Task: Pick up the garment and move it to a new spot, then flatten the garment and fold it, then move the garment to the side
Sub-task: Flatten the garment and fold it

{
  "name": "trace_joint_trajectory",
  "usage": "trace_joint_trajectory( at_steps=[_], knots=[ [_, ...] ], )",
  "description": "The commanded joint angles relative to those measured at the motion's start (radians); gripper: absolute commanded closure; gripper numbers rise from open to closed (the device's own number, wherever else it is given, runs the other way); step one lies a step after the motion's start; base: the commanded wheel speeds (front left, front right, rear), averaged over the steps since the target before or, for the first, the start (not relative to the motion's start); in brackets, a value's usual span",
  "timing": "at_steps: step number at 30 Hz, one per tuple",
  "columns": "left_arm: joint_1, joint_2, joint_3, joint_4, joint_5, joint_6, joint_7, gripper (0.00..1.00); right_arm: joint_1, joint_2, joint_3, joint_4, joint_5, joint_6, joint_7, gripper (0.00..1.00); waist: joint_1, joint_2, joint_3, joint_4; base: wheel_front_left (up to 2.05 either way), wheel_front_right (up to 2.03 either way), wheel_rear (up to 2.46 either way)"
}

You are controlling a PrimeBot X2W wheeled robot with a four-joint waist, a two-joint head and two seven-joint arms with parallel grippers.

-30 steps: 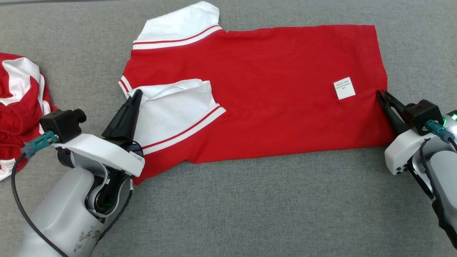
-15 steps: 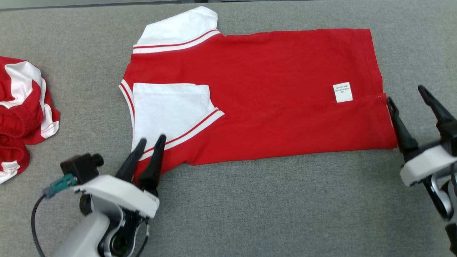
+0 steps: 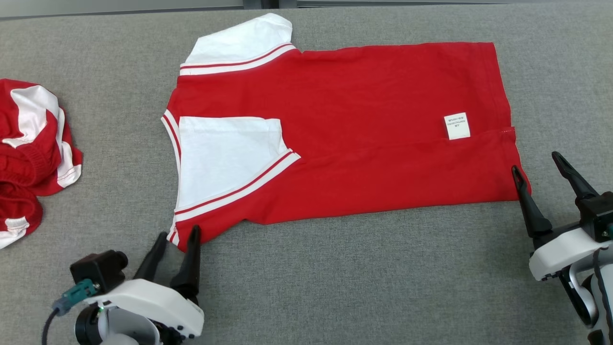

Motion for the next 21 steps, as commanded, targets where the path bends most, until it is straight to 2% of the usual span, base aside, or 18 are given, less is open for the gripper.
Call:
trace_joint_trajectory(
  at_steps=[1, 3, 4, 6, 9, 16, 17, 18, 19, 20, 21],
  knots=[
    [0.013, 0.003, -0.004, -0.004, 0.005, 0.007, 0.003, 0.0, 0.004, -0.001, -0.002, 0.001, 0.002, 0.0, -0.005, 0.0, 0.0, -0.0001, -0.001, 0.0, 0.0, 0.0, 0.0],
    [0.01, 0.011, -0.015, -0.002, 0.017, 0.018, 0.013, 0.0, 0.002, 0.0, 0.0, 0.003, 0.003, 0.0, -0.005, 0.0, 0.0, -0.0001, -0.001, 0.0, 0.0, 0.0, 0.0],
    [0.008, 0.007, -0.02, 0.0, 0.013, 0.016, 0.019, 0.28, 0.001, 0.0, 0.002, 0.005, 0.005, 0.0, -0.005, 0.0, 0.0, -0.0001, -0.002, 0.001, 0.0, 0.0, 0.0],
    [0.002, 0.003, -0.028, 0.01, 0.012, 0.009, 0.027, 1.0, 0.001, 0.002, 0.013, 0.02, 0.015, 0.0, -0.005, 0.0, 0.0, -0.0001, -0.004, 0.002, 0.0, 0.0, 0.0],
    [-0.011, 0.0, -0.034, 0.026, 0.012, -0.001, 0.029, 1.0, -0.003, 0.001, 0.044, 0.075, 0.047, 0.0, -0.005, 0.0, 0.0, -0.0001, -0.009, 0.006, 0.0, 0.0, 0.0],
    [-0.018, 0.007, -0.036, 0.057, 0.01, -0.028, 0.028, 1.0, -0.051, -0.01, 0.166, 0.236, 0.2, 0.0, -0.001, 0.0, 0.0, -0.0001, -0.022, 0.016, 0.0, 0.0, 0.0],
    [-0.019, 0.008, -0.036, 0.059, 0.011, -0.033, 0.025, 1.0, -0.057, -0.015, 0.181, 0.246, 0.214, 0.0, -0.001, 0.02, 0.0, -0.0001, -0.024, 0.018, 0.0, 0.0, 0.0],
    [-0.02, 0.01, -0.036, 0.06, 0.013, -0.034, 0.022, 1.0, -0.062, -0.02, 0.2, 0.259, 0.225, 0.0, -0.001, 0.31, 0.0, -0.0001, -0.026, 0.02, 0.0, 0.0, 0.0],
    [-0.02, 0.012, -0.036, 0.062, 0.014, -0.037, 0.021, 1.0, -0.067, -0.026, 0.216, 0.269, 0.234, 0.0, -0.001, 0.69, 0.0, -0.0001, -0.028, 0.022, 0.0, 0.0, 0.0],
    [-0.02, 0.014, -0.037, 0.065, 0.016, -0.041, 0.02, 1.0, -0.069, -0.03, 0.227, 0.276, 0.247, 0.0, -0.001, 1.0, 0.0, -0.0001, -0.031, 0.023, 0.0, 0.0, 0.0],
    [-0.02, 0.016, -0.039, 0.067, 0.02, -0.042, 0.018, 1.0, -0.066, -0.034, 0.237, 0.281, 0.263, 0.0, -0.001, 1.0, 0.0, -0.0001, -0.033, 0.025, 0.0, 0.0, 0.0]
  ],
)
